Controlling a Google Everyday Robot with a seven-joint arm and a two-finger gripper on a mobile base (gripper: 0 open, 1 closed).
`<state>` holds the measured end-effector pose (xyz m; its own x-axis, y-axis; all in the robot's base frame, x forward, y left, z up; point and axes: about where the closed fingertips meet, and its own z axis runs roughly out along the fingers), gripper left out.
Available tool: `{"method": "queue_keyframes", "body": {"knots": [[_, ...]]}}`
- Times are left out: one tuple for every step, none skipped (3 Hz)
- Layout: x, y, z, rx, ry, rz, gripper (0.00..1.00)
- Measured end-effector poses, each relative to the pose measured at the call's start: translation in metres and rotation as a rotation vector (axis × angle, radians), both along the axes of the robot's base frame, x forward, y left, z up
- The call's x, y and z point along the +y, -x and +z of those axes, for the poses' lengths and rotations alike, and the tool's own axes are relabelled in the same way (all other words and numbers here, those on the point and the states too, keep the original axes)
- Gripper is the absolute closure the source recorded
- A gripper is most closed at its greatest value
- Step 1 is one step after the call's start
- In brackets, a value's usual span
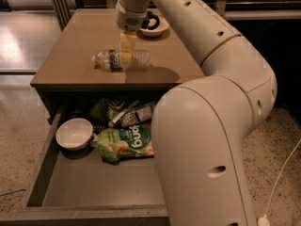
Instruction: Place water bottle into top drawer
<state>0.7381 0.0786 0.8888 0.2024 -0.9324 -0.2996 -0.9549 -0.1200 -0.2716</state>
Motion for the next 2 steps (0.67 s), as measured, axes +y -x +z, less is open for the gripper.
{"method": "queue_keyframes", "body": {"knots": [[0.006,0.0,-0.01,0.014,0.008,0.011,0.0],[0.013,0.003,-0.025,0.035,0.019,0.029,0.0]]}}
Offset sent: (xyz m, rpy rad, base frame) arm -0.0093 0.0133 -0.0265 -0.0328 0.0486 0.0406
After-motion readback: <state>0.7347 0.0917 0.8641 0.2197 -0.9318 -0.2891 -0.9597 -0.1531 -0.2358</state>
